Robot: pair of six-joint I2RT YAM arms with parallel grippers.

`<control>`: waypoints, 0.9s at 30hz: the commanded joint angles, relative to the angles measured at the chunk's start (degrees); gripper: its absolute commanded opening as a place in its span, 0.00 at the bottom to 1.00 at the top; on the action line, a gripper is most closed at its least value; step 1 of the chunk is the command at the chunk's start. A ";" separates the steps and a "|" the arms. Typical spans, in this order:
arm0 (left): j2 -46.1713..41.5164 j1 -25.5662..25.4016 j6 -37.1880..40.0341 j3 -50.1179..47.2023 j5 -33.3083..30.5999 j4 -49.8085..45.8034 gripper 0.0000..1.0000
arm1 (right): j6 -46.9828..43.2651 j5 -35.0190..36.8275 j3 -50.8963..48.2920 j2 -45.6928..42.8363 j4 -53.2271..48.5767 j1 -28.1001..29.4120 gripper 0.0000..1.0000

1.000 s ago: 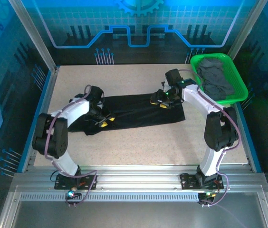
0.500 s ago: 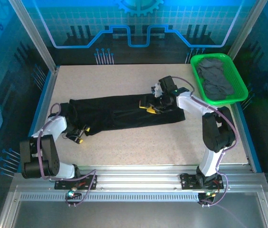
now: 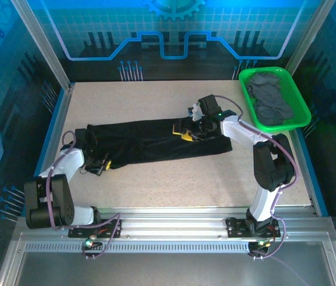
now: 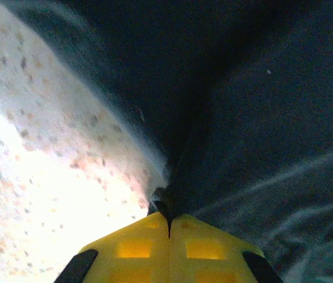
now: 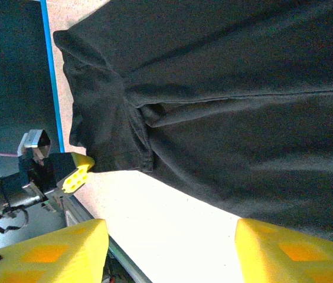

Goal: Fold and stack the t-shirts

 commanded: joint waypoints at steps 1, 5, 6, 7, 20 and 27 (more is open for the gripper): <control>-4.66 -3.29 -5.93 -0.34 -1.27 -5.54 0.00 | 0.43 -0.51 1.02 -0.54 -0.83 0.36 0.59; -8.00 -6.93 -11.02 0.81 -4.40 -9.21 0.00 | 0.25 -0.39 1.42 -0.07 -1.23 0.34 0.59; -8.21 -7.16 -11.60 0.80 -4.49 -9.59 0.00 | 0.18 -0.38 1.42 0.02 -1.23 0.36 0.59; -8.30 -7.25 -12.24 0.80 -4.42 -9.87 0.00 | 0.15 -0.41 1.42 0.08 -1.39 0.38 0.59; -2.35 -7.52 -6.00 3.40 -10.99 -12.94 0.11 | -1.52 2.77 0.20 -0.91 -5.16 -0.10 0.57; 1.37 -5.90 -0.76 3.94 -14.80 -14.83 0.38 | -0.42 10.61 -4.12 -3.02 -8.89 -3.58 0.53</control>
